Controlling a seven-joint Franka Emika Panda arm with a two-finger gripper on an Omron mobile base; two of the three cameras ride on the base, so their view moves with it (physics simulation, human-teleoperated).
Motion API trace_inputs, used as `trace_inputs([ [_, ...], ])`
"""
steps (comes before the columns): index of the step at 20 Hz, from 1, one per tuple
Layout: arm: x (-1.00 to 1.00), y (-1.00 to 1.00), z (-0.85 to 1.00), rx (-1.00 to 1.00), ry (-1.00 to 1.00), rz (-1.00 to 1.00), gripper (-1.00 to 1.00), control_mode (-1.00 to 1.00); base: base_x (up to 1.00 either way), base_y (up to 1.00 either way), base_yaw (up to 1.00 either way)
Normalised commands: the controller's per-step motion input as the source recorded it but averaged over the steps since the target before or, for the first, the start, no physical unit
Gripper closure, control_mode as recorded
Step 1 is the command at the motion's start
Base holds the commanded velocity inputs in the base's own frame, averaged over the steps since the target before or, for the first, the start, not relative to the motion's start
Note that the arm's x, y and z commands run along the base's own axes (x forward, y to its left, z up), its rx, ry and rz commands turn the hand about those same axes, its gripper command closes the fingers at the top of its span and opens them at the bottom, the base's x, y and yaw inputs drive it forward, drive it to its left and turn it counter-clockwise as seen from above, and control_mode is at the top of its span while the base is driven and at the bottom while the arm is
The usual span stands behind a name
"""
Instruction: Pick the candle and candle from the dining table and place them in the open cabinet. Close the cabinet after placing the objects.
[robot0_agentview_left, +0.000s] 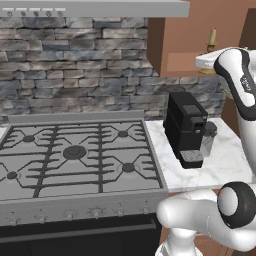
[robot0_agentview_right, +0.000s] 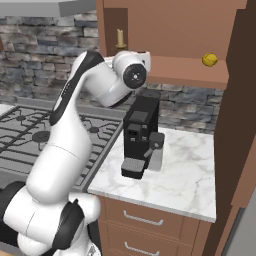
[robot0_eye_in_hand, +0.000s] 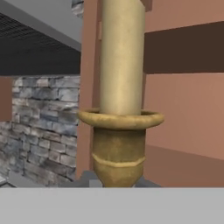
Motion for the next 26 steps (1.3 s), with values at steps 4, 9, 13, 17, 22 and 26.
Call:
trace_inputs([
  [4, 0.35, -0.01, -0.01, 0.00, 0.00, 0.00, 1.00, -1.00, 0.00, 0.00, 0.00],
  [9, 0.31, 0.00, -0.05, 0.00, 0.00, 0.00, 1.00, -1.00, 0.00, 0.00, 0.00],
  [13, 0.21, -0.02, -0.09, 0.00, 0.00, 0.00, 1.00, -1.00, 0.00, 0.00, 0.00],
  [17, 0.22, -0.04, -0.06, 0.00, 0.00, 0.00, 1.00, -1.00, 0.00, 0.00, 0.00],
  [22, 0.23, -0.05, -0.03, 0.00, 0.00, 0.00, 1.00, -1.00, 0.00, 0.00, 0.00],
  [26, 0.24, -0.03, -0.05, 0.00, 0.00, 0.00, 1.00, -1.00, 0.00, 0.00, 0.00],
])
